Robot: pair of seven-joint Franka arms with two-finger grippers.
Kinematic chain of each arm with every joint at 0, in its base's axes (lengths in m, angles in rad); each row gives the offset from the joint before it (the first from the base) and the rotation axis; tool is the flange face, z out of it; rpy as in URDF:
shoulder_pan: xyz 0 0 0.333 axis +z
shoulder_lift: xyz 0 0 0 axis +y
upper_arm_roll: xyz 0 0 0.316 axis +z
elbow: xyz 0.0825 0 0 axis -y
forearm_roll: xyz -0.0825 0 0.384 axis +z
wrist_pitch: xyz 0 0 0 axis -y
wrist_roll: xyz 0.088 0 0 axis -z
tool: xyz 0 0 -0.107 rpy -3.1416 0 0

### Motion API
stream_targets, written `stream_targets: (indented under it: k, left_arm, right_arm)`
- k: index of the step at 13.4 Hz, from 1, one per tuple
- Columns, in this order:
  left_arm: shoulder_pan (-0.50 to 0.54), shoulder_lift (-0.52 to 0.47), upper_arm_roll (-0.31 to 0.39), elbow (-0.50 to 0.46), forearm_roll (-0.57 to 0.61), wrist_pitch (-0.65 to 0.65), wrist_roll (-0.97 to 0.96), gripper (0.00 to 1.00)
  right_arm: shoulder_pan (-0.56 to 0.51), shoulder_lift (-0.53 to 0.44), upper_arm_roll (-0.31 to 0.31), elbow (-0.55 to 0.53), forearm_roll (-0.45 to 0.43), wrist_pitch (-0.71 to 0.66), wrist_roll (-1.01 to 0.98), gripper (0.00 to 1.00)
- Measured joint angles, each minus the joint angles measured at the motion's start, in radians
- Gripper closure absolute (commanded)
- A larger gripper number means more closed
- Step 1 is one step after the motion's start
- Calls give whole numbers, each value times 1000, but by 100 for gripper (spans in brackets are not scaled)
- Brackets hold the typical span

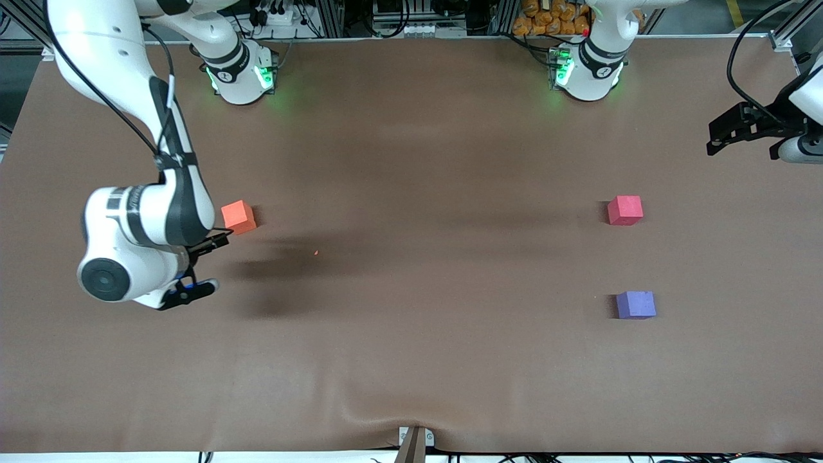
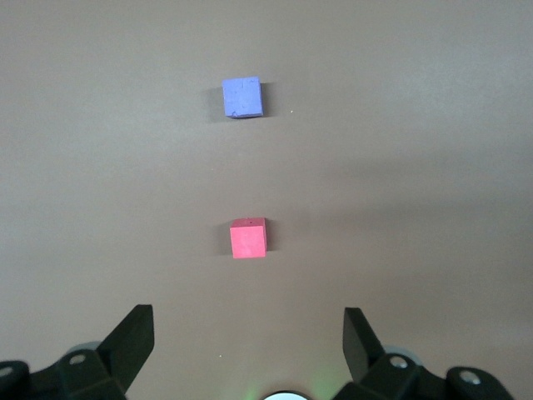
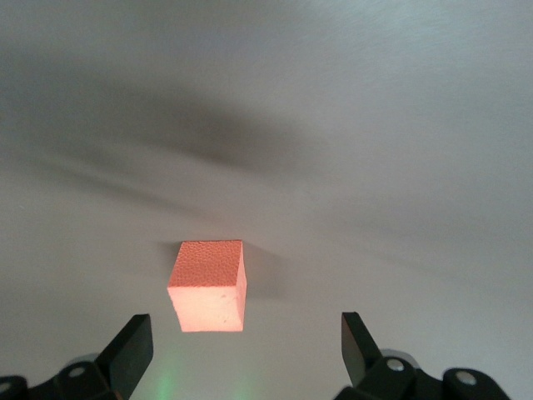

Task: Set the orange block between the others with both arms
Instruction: 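Reach the right gripper down over the orange cube, then close the right gripper on the orange cube and lift it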

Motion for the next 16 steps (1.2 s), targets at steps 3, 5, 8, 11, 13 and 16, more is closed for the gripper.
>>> stream_targets:
  k: [3, 5, 8, 11, 13, 16]
  left_arm:
    - [0, 0, 0, 1, 0, 0, 0, 0]
    - [1, 0, 2, 1, 0, 0, 0, 0]
    - [1, 0, 4, 1, 0, 0, 0, 0]
    - [1, 0, 4, 1, 0, 0, 0, 0]
    - [1, 0, 4, 1, 0, 0, 0, 0]
    - [4, 0, 5, 0, 0, 0, 0, 0]
  right_arm:
    - [0, 12, -1, -33, 19, 3, -46, 0]
    - [0, 14, 0, -53, 29, 3, -54, 0]
    - [1, 18, 1, -90, 66, 3, -56, 0]
    - [1, 31, 1, -114, 80, 2, -56, 0]
    - [1, 42, 1, -129, 83, 2, -56, 0]
    - [1, 54, 1, -143, 84, 3, -56, 0]
